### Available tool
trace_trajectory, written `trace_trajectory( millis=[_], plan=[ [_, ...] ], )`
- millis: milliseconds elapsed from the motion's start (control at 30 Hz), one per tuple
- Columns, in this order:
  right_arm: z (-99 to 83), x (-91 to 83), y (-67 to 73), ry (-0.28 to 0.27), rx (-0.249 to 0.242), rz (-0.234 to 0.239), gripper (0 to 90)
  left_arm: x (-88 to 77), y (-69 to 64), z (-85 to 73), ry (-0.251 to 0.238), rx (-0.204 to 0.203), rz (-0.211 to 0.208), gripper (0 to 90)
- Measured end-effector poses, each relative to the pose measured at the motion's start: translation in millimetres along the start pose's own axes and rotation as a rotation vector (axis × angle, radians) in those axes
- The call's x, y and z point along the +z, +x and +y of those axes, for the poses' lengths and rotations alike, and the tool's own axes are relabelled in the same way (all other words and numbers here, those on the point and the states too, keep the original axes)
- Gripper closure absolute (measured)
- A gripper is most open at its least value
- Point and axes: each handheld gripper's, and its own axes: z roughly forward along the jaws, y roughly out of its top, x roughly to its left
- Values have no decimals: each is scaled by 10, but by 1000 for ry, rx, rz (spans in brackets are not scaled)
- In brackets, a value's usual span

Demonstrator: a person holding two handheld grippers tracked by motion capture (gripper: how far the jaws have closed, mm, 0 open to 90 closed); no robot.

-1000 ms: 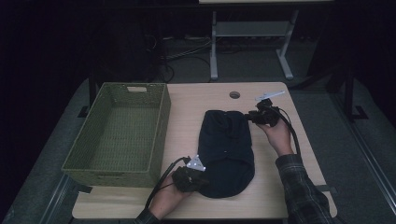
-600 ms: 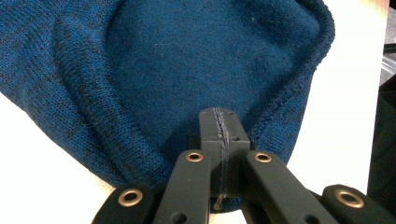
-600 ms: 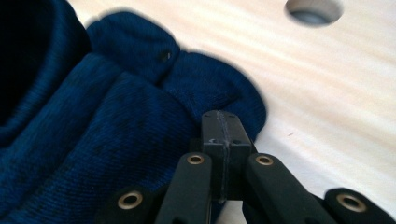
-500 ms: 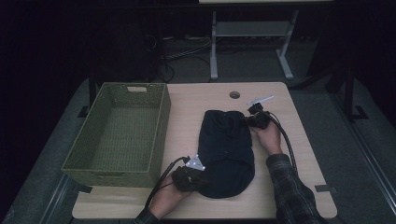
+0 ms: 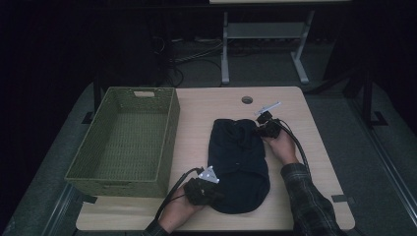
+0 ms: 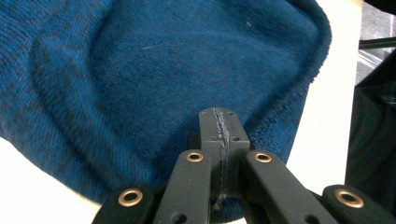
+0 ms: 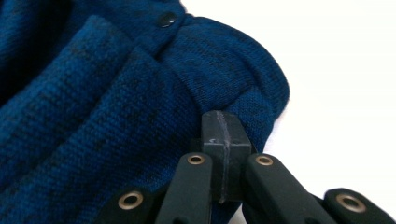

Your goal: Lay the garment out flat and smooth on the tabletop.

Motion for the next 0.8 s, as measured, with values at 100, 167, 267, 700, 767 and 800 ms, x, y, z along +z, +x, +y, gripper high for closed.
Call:
trace_trajectory(
  millis=[100, 167, 267, 700, 767, 800],
  plan=[
    [-1, 6, -40, -6, 9, -33, 900, 25, -19, 8, -3, 5, -20, 899],
    [1, 12, -64, -12, 16, -47, 900, 39, -33, 15, -4, 7, -29, 899],
    [9, 24, -86, -19, 14, -69, 900, 52, -55, 24, -3, 15, -31, 899],
    [-93, -71, 38, -4, -20, -40, 900, -77, 2, 88, -53, 3, -16, 829],
    [-130, -96, 70, -4, -25, -34, 900, -134, 16, 121, -72, 2, 6, 785],
    [-146, -107, 80, -6, -25, -26, 900, -163, 32, 136, -79, 3, 19, 761]
  ],
)
